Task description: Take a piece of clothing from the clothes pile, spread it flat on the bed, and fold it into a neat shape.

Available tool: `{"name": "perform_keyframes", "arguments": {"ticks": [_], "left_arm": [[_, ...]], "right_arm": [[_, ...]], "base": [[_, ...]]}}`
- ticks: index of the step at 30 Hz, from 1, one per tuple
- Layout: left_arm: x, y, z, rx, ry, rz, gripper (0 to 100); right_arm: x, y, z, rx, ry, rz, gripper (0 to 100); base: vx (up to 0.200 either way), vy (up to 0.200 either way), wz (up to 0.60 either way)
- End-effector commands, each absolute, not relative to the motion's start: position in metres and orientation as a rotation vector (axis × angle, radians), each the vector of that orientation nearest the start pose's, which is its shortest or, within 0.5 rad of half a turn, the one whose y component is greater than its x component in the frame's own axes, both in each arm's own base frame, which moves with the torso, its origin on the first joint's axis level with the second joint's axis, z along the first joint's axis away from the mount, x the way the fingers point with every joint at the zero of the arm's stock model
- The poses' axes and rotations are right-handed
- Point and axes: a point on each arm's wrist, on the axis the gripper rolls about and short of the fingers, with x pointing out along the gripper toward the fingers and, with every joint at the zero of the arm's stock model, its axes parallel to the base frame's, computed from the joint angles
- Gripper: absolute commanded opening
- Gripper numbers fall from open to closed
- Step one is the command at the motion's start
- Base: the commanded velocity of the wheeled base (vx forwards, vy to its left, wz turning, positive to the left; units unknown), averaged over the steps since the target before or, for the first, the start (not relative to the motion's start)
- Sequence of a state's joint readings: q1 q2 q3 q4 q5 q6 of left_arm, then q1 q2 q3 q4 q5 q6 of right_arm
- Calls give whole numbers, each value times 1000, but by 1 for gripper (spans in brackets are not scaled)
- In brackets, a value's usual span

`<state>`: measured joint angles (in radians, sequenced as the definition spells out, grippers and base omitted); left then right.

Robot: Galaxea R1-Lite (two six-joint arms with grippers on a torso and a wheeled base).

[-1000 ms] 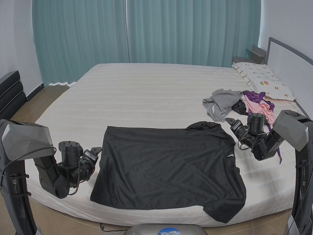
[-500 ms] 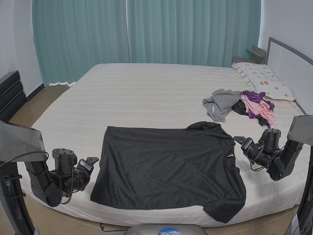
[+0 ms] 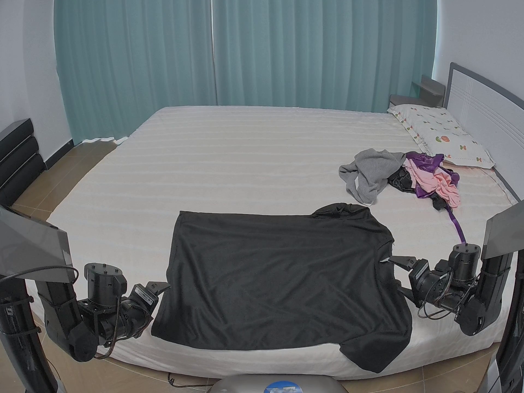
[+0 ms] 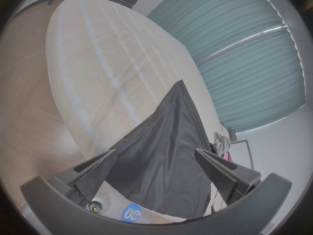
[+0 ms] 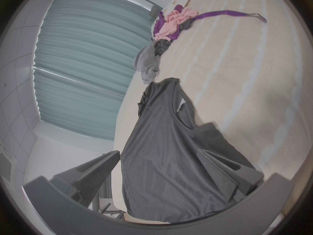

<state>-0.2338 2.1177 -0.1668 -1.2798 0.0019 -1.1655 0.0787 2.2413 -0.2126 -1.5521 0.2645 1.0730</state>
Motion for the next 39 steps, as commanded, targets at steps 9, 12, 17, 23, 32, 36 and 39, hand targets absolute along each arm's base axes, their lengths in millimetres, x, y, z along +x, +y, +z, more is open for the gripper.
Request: {"name": "perform_keyframes", "arguments": {"ticks": [9, 12, 17, 23, 32, 36, 39], "left_arm": [[231, -65, -6, -1011, 763, 175, 100], [232, -65, -5, -1013, 758, 171, 100], [235, -66, -2, -1023, 742, 164, 100], [234, -66, -2, -1021, 744, 163, 100], [229, -62, -7, -950, 768, 180, 100], [228, -56, -8, -946, 769, 204, 100], [229, -49, -9, -933, 756, 223, 100]], "right_arm": [[261, 19, -12, 1112, 678, 66, 100], [261, 20, -12, 1110, 682, 68, 100], [261, 22, -14, 1107, 690, 67, 100], [261, 23, -16, 1101, 695, 67, 100], [260, 24, -14, 1093, 690, 71, 100], [259, 24, -16, 1087, 697, 67, 100], [258, 24, -17, 1071, 704, 65, 100]], "base": [[-111, 0, 0], [0, 0, 0], [0, 0, 0], [0, -200, 0], [0, -67, 0], [0, 0, 0], [0, 0, 0]]}}
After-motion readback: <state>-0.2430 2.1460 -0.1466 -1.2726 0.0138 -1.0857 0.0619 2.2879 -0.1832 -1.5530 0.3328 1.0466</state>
